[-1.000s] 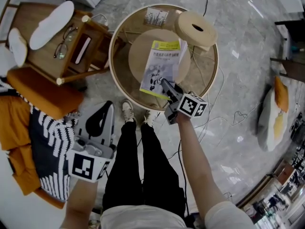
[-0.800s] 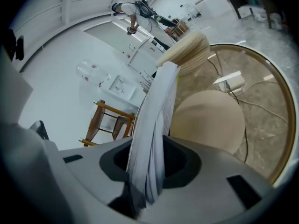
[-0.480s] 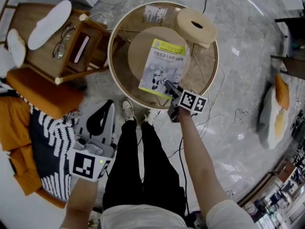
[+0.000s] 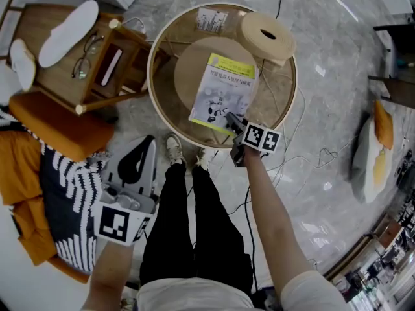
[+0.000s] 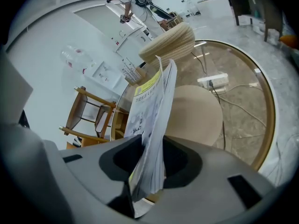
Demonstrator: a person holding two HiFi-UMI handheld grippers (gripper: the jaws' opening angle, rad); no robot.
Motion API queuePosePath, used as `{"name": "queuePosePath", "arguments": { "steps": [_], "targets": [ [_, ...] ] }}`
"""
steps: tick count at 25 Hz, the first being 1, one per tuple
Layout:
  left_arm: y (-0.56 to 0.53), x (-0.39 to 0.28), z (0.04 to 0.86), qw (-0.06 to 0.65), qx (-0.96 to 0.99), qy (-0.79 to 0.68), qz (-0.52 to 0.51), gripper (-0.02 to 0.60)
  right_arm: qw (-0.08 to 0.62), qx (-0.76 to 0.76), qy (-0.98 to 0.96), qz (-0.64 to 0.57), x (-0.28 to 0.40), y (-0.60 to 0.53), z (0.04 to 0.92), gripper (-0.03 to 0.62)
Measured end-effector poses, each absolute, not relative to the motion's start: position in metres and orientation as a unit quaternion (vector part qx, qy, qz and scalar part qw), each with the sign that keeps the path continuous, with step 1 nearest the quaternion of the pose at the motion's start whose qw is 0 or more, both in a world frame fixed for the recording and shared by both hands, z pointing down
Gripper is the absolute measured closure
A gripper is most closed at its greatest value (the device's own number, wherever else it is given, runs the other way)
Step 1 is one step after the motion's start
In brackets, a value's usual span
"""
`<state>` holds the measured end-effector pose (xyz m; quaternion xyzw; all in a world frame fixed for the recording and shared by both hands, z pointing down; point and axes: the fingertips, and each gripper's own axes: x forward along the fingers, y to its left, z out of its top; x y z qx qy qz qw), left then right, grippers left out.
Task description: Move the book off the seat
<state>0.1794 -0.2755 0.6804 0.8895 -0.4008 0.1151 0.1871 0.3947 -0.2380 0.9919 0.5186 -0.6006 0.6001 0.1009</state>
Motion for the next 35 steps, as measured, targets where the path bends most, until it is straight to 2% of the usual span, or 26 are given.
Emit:
{"name": "queuePosePath", "arguments": {
  "steps": [12,35],
  "targets": [
    [-0.275,0.17,0.688,0.195,0.886,-0.405,0.112,0.565,0.148,0.527,-0.584,0.6,0.402,-0.222,1.003,0.442],
    [-0.27,0.174,0.658,0.175,0.892,-0.404,0.099,0.565,0.154,0.544,-0.583,0.584,0.424,-0.199,0.967,0.434]
  ]
}}
